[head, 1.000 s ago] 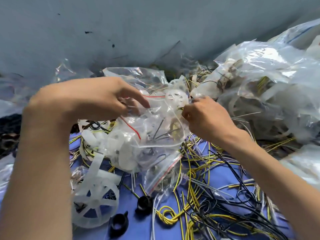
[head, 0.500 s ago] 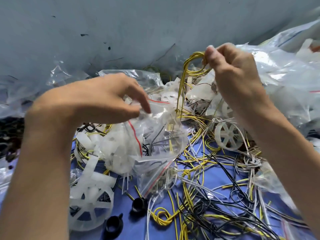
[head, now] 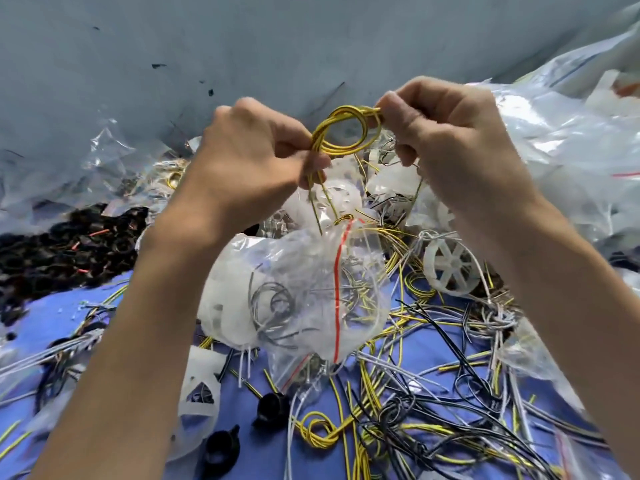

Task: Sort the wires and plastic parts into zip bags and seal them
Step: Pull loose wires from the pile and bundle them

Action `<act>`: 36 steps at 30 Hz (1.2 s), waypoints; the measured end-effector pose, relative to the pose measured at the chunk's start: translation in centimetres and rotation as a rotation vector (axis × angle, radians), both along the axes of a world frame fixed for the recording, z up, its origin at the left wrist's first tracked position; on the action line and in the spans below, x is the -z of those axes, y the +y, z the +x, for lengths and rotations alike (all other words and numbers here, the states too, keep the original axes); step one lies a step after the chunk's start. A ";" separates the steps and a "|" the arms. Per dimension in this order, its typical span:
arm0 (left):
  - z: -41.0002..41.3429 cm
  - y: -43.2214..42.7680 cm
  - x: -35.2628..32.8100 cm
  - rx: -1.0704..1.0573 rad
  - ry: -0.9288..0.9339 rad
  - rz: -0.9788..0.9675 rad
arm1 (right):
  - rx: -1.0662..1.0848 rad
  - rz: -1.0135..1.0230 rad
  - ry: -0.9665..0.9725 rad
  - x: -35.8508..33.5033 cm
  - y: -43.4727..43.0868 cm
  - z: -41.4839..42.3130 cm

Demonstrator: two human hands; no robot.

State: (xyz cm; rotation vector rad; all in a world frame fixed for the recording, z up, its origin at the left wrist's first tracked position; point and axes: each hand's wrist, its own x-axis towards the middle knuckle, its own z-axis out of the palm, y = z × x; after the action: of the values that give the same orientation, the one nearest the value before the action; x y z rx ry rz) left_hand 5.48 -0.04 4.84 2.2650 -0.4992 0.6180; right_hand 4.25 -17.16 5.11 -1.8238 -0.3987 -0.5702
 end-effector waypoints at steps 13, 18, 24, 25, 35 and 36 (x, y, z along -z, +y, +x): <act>0.6 1.1 0.6 -0.091 -0.023 0.045 | 0.024 -0.134 -0.138 0.0 0.1 -0.5; 0.3 0.5 0.2 -0.022 -0.054 -0.014 | -0.059 -0.145 -0.099 0.3 0.2 -0.1; 0.5 0.8 0.2 -0.021 -0.030 -0.027 | -0.107 -0.197 0.004 0.5 -0.3 0.2; 0.6 0.9 0.2 -0.033 -0.031 -0.007 | -0.126 -0.221 0.023 0.6 -0.3 0.2; 0.8 0.2 0.6 -0.075 -0.034 0.044 | 0.007 -0.199 -0.125 0.3 0.0 -0.1; 0.9 0.1 0.9 -0.103 -0.048 0.061 | 0.019 -0.214 -0.137 0.2 0.0 -0.2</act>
State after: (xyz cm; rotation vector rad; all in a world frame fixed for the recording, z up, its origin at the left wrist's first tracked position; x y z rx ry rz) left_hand 6.40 0.09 3.96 2.3499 -0.4323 0.7192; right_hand 4.03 -17.16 4.86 -2.0004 -0.5525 -0.6893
